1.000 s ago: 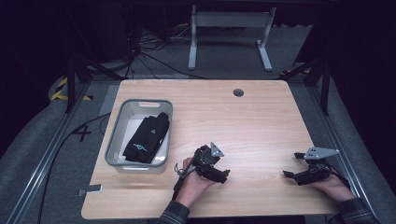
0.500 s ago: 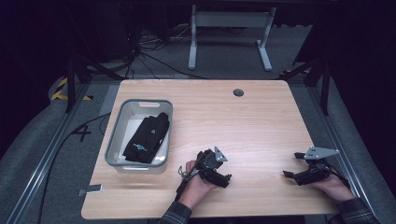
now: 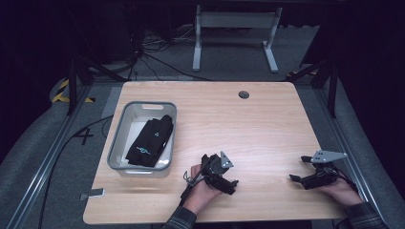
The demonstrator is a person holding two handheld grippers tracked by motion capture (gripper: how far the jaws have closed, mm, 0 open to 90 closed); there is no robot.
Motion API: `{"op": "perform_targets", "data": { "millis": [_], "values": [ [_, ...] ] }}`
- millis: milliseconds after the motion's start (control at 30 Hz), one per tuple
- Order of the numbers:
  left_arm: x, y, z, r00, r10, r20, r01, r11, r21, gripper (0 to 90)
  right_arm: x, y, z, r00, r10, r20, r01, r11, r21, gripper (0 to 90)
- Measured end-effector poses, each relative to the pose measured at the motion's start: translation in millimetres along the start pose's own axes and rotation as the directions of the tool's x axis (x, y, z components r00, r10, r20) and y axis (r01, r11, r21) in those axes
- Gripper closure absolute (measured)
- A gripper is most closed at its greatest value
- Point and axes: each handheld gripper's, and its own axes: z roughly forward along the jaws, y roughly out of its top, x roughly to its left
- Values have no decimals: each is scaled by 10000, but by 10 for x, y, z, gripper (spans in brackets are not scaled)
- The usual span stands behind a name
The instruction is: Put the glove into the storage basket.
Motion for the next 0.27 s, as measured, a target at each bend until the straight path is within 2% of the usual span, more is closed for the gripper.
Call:
{"op": "perform_targets", "data": {
  "millis": [267],
  "values": [
    [0,0,0,10000,41,12,-41,10000,0,0,0,0,0,10000,-5,0,5,10000,-1,55]
  ]
}}
